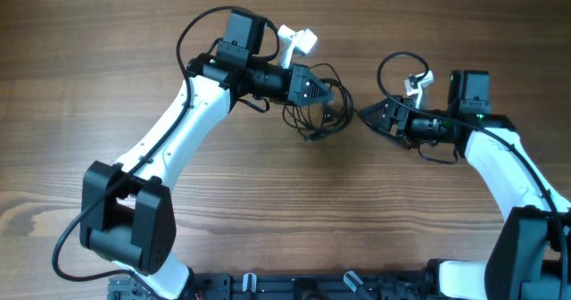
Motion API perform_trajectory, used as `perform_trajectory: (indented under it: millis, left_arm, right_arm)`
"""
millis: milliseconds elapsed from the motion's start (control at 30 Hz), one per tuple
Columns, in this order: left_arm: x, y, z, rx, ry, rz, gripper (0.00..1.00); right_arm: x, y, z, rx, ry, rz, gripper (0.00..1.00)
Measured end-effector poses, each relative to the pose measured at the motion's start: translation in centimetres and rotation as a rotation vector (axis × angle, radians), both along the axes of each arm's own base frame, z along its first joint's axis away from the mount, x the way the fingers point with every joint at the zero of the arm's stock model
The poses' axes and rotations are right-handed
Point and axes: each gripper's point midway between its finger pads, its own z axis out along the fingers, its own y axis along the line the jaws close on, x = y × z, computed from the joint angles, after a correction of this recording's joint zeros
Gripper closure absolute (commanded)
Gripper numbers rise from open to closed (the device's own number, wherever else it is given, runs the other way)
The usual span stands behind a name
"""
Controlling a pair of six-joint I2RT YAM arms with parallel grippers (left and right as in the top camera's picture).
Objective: Untangle cables
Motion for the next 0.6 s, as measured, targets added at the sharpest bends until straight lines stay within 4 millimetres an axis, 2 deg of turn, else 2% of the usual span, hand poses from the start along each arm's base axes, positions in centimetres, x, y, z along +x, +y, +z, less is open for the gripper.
perform_trajectory:
  millis: [133,200,233,333,400,433,467,500,533,567,600]
  left_arm:
    - [-1.1,-0.4,1.0,-0.065,-0.008,-0.067,0.96]
    - [-1.3,-0.4,1.1,-0.073,-0.001,-0.076,0.96]
    - [-1.5,-0.4,1.1,-0.074,0.006,-0.079,0.96]
    - [-1.4,-0.1,0.1,-0.022,0.029,-0.053,0.96]
    - [-1.0,0.6,-1.4,0.067,0.040,-0.003,0.95]
    - [-0.4,1.3,-2.8,0.151,0.035,0.046,0.86]
    - [-0.1,2.1,-4.1,0.233,0.037,0.086,0.64]
    - [0.2,2.9,-5.2,0.306,0.037,0.121,0.59]
    - [0.6,3.7,-6.2,0.375,0.027,0.153,0.25]
    - [0.7,4.4,-6.8,0.424,0.031,0.175,0.21]
    - [0.8,4.9,-7.3,0.463,0.028,0.191,0.22]
  right_arm:
    - [-0.5,1.9,0.3,0.016,0.000,0.050,0.52]
    - [-0.6,3.0,0.6,0.024,-0.022,0.084,0.69]
    - [-0.6,3.6,0.8,0.025,-0.039,0.100,0.83]
    - [-0.5,4.0,1.0,0.033,-0.043,0.105,0.95]
    - [-0.2,4.0,1.1,0.033,-0.060,0.103,0.96]
    - [-0.2,4.0,1.1,0.033,-0.062,0.103,0.96]
    - [-0.1,4.0,1.1,0.029,-0.065,0.101,0.96]
    - [-0.1,4.0,1.1,0.028,-0.066,0.101,0.96]
    - [0.0,3.9,1.0,0.022,-0.065,0.097,0.96]
    - [0.0,3.9,1.0,0.016,-0.067,0.094,0.96]
    - [0.1,3.8,0.9,0.011,-0.066,0.087,0.96]
